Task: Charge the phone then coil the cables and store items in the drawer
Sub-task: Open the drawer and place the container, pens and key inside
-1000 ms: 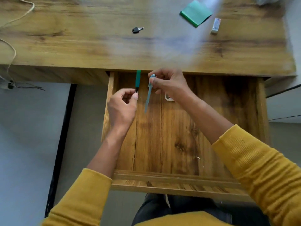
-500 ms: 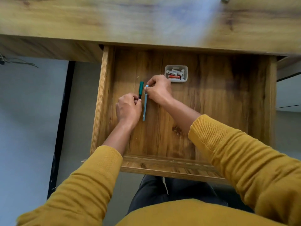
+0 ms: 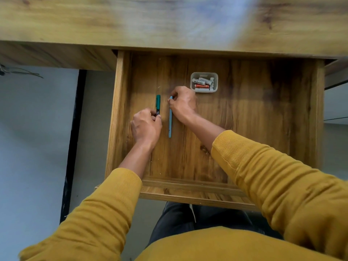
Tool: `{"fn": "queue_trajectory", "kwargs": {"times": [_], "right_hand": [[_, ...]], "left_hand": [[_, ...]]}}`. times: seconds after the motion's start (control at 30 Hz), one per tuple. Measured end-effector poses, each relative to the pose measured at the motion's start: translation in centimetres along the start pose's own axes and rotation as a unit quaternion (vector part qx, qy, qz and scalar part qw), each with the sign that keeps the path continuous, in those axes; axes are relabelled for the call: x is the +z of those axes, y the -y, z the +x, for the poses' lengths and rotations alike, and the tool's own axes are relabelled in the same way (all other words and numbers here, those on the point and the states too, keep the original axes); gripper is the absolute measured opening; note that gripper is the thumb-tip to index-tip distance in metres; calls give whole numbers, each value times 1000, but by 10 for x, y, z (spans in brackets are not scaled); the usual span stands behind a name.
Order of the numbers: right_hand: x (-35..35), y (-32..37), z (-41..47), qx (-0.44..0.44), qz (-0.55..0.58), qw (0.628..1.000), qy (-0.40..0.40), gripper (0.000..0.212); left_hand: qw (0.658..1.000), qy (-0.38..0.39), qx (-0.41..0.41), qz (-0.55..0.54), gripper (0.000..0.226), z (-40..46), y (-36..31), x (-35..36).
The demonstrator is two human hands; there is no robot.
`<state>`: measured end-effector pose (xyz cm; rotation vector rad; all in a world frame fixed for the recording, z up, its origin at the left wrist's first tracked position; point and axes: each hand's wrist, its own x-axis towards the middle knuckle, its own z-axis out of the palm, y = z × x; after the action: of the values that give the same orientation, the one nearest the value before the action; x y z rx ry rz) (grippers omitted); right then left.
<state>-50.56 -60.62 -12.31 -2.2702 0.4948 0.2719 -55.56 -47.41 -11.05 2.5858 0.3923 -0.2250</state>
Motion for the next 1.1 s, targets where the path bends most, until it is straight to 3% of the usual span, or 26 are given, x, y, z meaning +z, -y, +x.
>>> {"fn": "queue_trajectory", "kwargs": {"times": [0.33,0.47,0.73,1.1], "right_hand": [[1,9,4,2,7,1000,-20,14],[-15,6,-5,-47,21,997,-54,11],[-80,24,-9,-172,34,970,-168,9],[-189,34,91,-150,-56,951,-265,23]], "left_hand": [[999,-26,20,-11,25,-1,0,-6],[996,-57,65,-28,21,4,-11,-16],[970,-119,192,-88,17,43,-77,-53],[954,-135,266,-35,22,142,-177,-76]]}}
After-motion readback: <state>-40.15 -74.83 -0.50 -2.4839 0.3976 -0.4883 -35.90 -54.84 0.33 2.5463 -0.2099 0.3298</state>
